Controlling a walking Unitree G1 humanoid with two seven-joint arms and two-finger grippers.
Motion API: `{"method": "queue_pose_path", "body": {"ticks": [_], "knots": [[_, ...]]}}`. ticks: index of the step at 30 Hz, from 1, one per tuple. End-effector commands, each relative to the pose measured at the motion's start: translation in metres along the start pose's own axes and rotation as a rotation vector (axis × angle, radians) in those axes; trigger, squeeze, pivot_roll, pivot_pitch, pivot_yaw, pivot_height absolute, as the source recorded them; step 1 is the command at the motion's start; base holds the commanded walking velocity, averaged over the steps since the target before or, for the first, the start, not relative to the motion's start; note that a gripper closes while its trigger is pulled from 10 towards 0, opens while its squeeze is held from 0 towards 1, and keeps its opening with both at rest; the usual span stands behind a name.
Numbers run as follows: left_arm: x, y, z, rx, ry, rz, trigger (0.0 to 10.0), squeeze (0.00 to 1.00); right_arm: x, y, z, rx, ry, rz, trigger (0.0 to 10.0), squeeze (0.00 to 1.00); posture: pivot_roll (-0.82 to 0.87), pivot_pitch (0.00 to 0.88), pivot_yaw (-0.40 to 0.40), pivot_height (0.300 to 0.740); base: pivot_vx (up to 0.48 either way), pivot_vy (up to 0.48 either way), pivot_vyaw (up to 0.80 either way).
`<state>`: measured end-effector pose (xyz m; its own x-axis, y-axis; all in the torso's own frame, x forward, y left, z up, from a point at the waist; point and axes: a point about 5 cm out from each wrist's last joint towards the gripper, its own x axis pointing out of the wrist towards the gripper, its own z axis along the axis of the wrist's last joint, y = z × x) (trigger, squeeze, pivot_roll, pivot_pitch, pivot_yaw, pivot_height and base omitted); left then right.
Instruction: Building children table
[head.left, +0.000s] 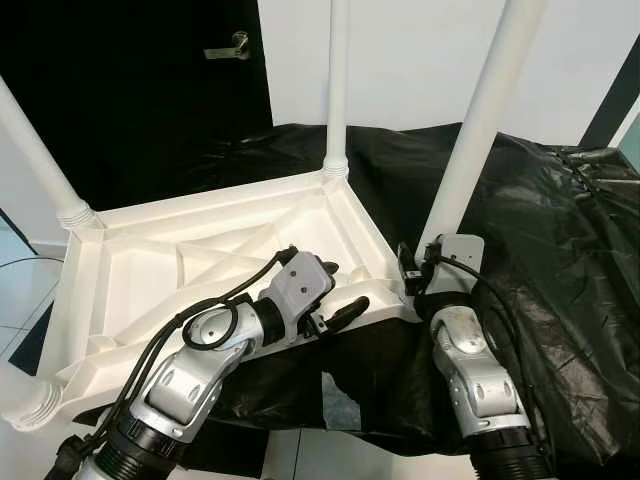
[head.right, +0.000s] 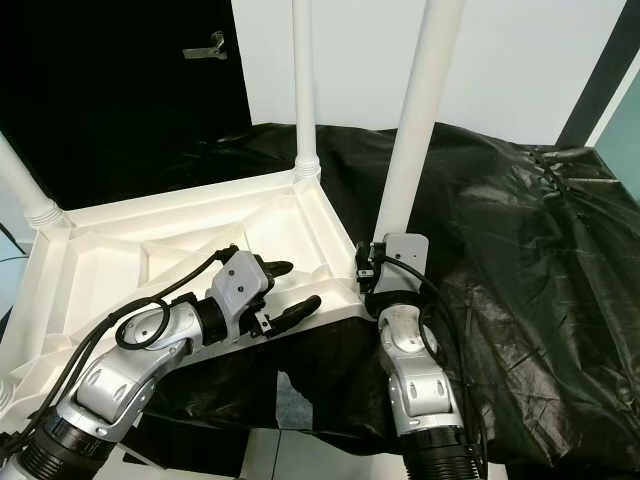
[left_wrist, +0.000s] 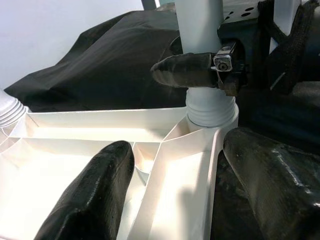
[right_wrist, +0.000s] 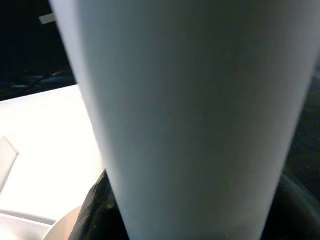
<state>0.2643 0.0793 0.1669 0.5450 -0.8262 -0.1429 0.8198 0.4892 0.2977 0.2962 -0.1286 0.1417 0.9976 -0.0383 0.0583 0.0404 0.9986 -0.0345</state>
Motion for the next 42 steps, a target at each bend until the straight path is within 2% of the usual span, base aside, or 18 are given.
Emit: {"method": "queue_pose_path", "body": {"ticks": [1,3,4,5,6,17,18,20,21,22,23,26,28,31,32,33,34,42], "knots": [[-0.001,-0.003,0.001,0.007,0.004,-0.072,10.0,0.0,-0.005,-0.011,-0.018,-0.008,0.087,-0.049,10.0,0.0,0.03,0.0,0.031,0.74,0.0,0.0,0.0],[-0.001,-0.002,0.001,0.008,0.005,-0.072,10.0,0.0,-0.006,-0.01,-0.016,-0.004,0.082,-0.044,10.0,0.0,0.03,0.0,0.031,0.74,0.0,0.0,0.0],[-0.001,-0.001,0.001,0.009,0.005,-0.071,10.0,0.0,-0.005,-0.01,-0.014,-0.003,0.07,-0.03,10.0,0.87,0.03,0.0,0.033,0.74,0.0,0.0,0.0],[-0.001,-0.001,0.001,0.009,0.005,-0.071,10.0,0.0,-0.005,-0.01,-0.014,-0.003,0.07,-0.03,10.0,0.87,0.03,0.0,0.033,0.74,0.0,0.0,0.0],[-0.001,0.0,0.002,0.01,0.006,-0.069,10.0,0.0,-0.006,-0.009,-0.012,0.003,0.059,-0.015,10.0,1.0,0.03,0.0,0.032,0.74,0.0,0.0,0.0],[-0.002,0.001,0.002,0.012,0.007,-0.061,10.0,0.0,-0.009,-0.023,-0.001,-0.005,-0.03,0.202,10.0,1.0,0.04,0.0,0.03,0.74,0.0,0.0,0.0],[-0.002,0.001,0.001,0.013,0.008,-0.059,10.0,0.0,-0.01,-0.026,-0.002,-0.005,-0.025,0.296,10.0,1.0,0.04,0.0,0.03,0.74,0.0,0.0,0.0],[-0.002,0.001,0.001,0.013,0.008,-0.059,10.0,0.0,-0.01,-0.026,-0.002,-0.005,-0.025,0.296,10.0,1.0,0.04,0.0,0.03,0.74,0.0,0.0,0.0],[-0.002,0.002,0.001,0.013,0.007,-0.059,10.0,0.0,-0.01,-0.029,-0.001,0.005,-0.022,0.379,10.0,0.59,0.03,0.0,0.031,0.74,0.0,0.0,0.0],[-0.002,0.002,0.001,0.013,0.007,-0.059,10.0,0.0,-0.01,-0.029,-0.001,0.005,-0.022,0.379,10.0,0.59,0.03,0.0,0.031,0.74,0.0,0.0,0.0],[-0.001,0.002,0.001,0.015,0.006,-0.062,10.0,0.0,-0.008,-0.03,-0.001,-0.005,-0.021,0.485,10.0,0.0,0.03,0.0,0.037,0.74,0.0,0.0,0.0],[0.0,0.001,0.002,0.014,0.003,-0.066,10.0,0.0,-0.004,-0.03,0.001,-0.014,-0.019,0.565,10.0,0.0,0.03,0.0,0.04,0.74,0.0,0.0,0.0],[0.002,0.0,0.003,0.017,-0.003,-0.075,10.0,0.0,0.007,-0.025,0.004,-0.065,-0.014,0.685,10.0,0.0,0.03,0.0,0.04,0.74,0.0,0.0,0.0],[0.002,0.0,0.003,0.017,-0.004,-0.077,10.0,0.0,0.01,-0.023,0.004,-0.078,-0.008,0.724,10.0,0.0,0.03,0.0,0.04,0.74,0.0,0.0,0.0],[0.002,0.0,0.004,0.02,-0.004,-0.076,10.0,0.0,0.014,-0.019,0.001,-0.105,0.017,0.778,5.6,0.0,0.04,0.0,0.037,0.74,0.0,0.0,0.0],[0.002,0.0,0.004,0.02,-0.004,-0.076,10.0,0.0,0.014,-0.019,0.001,-0.105,0.017,0.778,5.6,0.0,0.04,0.0,0.037,0.74,0.0,0.0,0.0],[0.002,0.001,0.004,0.022,-0.005,-0.075,10.0,0.0,0.015,-0.017,-0.002,-0.114,0.035,0.817,0.0,0.0,0.04,0.0,0.032,0.74,0.0,0.0,0.0],[-0.001,0.001,0.004,0.018,-0.002,-0.057,10.0,0.0,0.011,-0.019,-0.012,-0.126,0.084,0.877,0.0,0.0,0.06,0.0,0.02,0.74,0.0,0.0,0.0]]}}
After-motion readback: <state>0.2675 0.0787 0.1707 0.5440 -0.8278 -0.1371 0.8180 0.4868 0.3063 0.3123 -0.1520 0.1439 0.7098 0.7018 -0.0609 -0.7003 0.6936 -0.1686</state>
